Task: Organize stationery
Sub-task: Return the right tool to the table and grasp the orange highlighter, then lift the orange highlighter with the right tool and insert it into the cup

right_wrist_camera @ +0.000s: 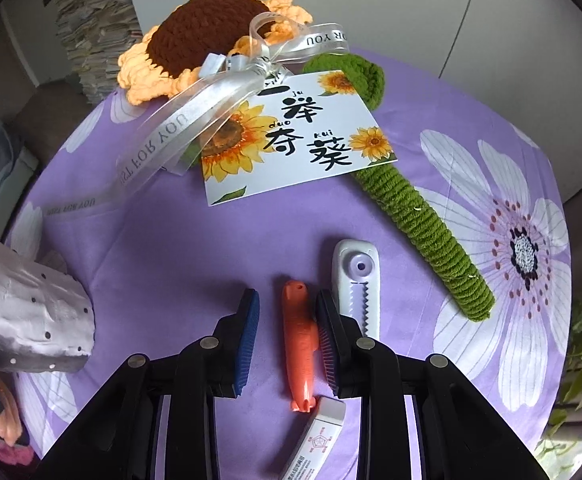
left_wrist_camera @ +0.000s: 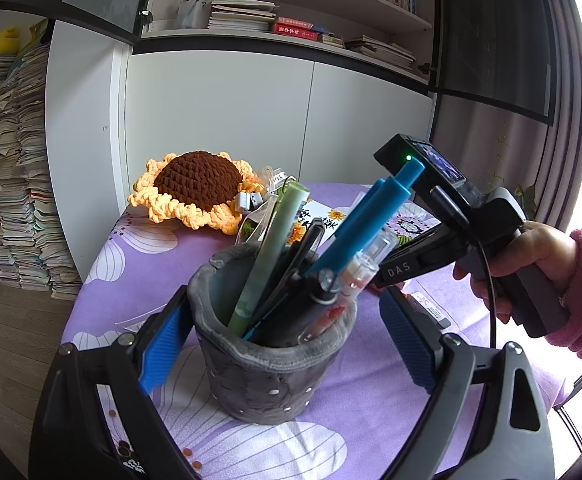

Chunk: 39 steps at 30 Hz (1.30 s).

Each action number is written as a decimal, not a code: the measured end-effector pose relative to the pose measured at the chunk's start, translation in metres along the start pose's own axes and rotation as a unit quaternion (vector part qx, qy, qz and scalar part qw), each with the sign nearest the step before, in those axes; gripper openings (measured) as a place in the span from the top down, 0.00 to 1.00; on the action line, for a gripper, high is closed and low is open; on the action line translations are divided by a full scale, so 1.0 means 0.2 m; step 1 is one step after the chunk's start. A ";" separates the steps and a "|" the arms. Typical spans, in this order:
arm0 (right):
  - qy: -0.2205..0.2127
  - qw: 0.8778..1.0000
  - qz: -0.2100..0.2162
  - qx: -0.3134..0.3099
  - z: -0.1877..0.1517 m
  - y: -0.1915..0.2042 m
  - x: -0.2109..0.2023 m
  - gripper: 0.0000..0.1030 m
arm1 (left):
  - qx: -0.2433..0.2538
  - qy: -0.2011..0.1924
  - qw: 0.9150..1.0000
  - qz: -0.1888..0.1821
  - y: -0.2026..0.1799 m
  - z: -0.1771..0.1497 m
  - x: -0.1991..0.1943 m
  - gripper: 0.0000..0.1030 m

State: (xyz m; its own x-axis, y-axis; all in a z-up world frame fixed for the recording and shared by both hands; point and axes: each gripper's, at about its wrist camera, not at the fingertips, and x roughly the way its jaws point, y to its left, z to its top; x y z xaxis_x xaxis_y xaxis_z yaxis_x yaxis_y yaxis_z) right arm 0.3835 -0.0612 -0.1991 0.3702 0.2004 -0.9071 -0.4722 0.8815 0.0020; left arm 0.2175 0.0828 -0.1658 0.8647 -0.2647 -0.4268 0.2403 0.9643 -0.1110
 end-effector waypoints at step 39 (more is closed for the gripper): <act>-0.171 0.971 0.146 -0.078 -0.07 0.57 -0.86 0.86 | -0.001 0.001 1.000 -0.001 0.00 0.00 0.00 0.11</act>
State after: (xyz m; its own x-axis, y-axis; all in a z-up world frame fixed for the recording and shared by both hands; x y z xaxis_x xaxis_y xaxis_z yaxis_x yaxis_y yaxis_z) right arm 0.2542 -0.0009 -0.0479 0.4337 0.5864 -0.6842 -0.7030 0.6951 0.1501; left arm 0.2180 0.0823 -0.1660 0.8632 -0.2663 -0.4290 0.2410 0.9639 -0.1133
